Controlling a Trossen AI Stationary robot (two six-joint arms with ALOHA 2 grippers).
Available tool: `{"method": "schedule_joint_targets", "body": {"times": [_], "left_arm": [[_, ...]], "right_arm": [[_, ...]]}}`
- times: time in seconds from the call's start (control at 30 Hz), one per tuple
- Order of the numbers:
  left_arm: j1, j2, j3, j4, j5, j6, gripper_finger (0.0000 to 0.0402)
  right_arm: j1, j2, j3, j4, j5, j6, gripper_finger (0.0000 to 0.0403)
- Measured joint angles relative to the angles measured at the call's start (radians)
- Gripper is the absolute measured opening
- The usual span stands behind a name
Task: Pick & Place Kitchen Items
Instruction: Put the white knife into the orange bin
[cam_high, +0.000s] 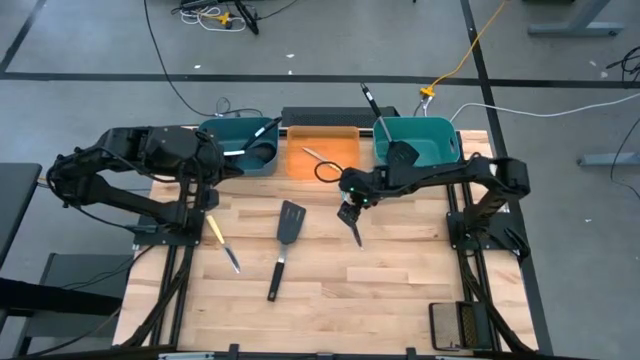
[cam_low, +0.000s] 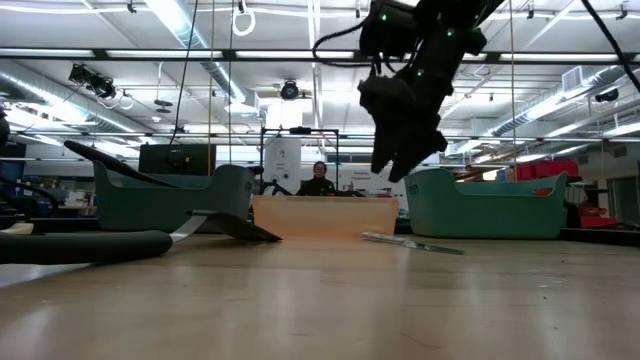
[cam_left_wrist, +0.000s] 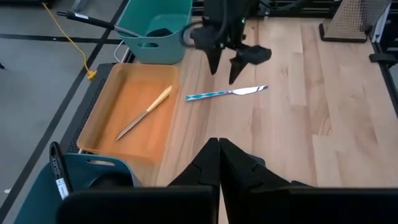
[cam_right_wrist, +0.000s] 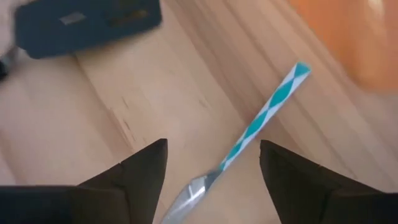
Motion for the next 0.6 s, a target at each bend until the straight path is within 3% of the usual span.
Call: {"method": "schedule_joint_targets", "body": {"times": [0.6], "left_arm": [[0.000, 0.001, 0.000, -0.001, 0.000, -0.024, 0.0003]], "right_arm": [[-0.002, 0.171, 0.000, 0.034, 0.020, 0.007, 0.0260]]}}
